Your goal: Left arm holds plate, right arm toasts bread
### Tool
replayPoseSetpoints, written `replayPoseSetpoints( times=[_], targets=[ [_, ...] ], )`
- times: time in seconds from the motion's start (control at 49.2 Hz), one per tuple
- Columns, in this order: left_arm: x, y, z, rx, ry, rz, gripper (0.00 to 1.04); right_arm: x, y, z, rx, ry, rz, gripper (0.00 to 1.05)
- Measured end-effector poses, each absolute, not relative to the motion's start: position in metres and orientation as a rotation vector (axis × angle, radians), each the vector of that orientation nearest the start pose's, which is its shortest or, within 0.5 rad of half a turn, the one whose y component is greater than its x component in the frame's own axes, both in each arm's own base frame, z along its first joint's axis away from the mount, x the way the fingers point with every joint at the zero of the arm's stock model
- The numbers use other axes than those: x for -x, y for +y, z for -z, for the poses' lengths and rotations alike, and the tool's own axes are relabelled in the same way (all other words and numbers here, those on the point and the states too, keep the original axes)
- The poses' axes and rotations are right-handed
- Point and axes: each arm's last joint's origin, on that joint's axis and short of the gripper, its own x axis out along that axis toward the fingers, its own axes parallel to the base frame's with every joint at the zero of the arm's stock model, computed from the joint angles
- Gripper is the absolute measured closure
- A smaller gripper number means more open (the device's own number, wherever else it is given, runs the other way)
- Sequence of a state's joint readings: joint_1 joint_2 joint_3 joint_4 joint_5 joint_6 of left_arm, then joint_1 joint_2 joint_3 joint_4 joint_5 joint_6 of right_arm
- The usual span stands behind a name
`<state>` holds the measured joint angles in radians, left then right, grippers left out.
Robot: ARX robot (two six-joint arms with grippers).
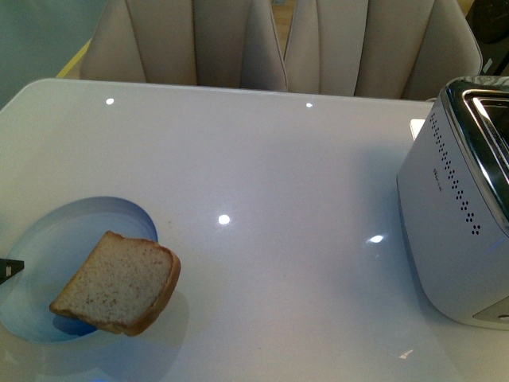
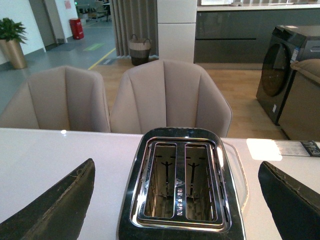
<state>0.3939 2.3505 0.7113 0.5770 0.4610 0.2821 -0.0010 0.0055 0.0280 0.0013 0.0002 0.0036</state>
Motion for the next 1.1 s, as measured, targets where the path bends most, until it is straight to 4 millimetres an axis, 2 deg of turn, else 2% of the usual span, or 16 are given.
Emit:
replayPoseSetpoints(
  times=[0.203, 0.387, 0.671, 0.895, 1.099],
  targets=[
    [-0.268, 0.103, 0.026, 0.307, 0.972, 0.148, 1.01, -0.096, 0.0, -0.173, -0.004, -0.024, 0.001, 0.09],
    [-0.257, 0.105, -0.01, 0.37, 0.947, 0.112, 1.02, -0.096, 0.0, -0.173, -0.004, -0.024, 0.001, 0.09],
    [-0.246, 0.092, -0.052, 0.443, 0.935, 0.096, 1.02, -0.096, 0.0, -0.173, -0.004, -0.024, 0.001, 0.09],
    [-0.247, 0.064, -0.09, 0.465, 0.914, 0.109, 1.02, -0.096, 0.0, -0.173, -0.004, -0.024, 0.001, 0.09],
    [-0.248, 0.012, -0.145, 0.482, 0.869, 0.147, 1.02, -0.096, 0.0, -0.173, -0.004, -0.024, 0.001, 0.09]
  ],
)
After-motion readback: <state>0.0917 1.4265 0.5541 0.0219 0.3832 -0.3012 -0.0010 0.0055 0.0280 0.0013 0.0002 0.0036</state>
